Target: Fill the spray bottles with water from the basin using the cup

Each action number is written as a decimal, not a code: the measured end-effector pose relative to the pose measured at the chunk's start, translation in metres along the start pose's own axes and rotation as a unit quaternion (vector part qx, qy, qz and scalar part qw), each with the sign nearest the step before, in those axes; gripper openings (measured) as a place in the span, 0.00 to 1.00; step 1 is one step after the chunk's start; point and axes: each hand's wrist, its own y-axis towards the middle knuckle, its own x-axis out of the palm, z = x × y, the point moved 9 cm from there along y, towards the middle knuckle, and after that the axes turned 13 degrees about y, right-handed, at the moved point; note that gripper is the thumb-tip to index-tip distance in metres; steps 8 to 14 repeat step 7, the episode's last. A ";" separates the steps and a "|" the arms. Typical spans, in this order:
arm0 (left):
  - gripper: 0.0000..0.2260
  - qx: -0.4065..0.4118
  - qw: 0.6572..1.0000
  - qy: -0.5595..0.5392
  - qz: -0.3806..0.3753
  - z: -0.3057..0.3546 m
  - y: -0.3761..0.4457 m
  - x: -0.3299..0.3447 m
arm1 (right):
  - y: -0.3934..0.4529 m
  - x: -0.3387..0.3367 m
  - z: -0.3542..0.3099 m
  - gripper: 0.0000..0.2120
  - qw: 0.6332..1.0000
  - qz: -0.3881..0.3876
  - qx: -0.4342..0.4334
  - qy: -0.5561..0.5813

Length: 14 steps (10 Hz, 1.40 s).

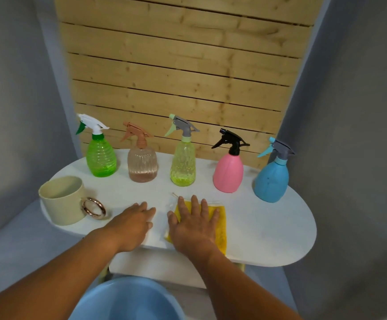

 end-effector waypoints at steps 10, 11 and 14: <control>0.28 0.022 0.975 -0.056 0.213 -0.002 0.011 -0.116 | -0.053 -0.092 -0.039 0.26 0.987 0.031 -0.074 0.136; 0.28 0.022 0.975 -0.056 0.213 -0.002 0.011 -0.116 | -0.053 -0.092 -0.039 0.26 0.987 0.031 -0.074 0.136; 0.28 0.022 0.975 -0.056 0.213 -0.002 0.011 -0.116 | -0.053 -0.092 -0.039 0.26 0.987 0.031 -0.074 0.136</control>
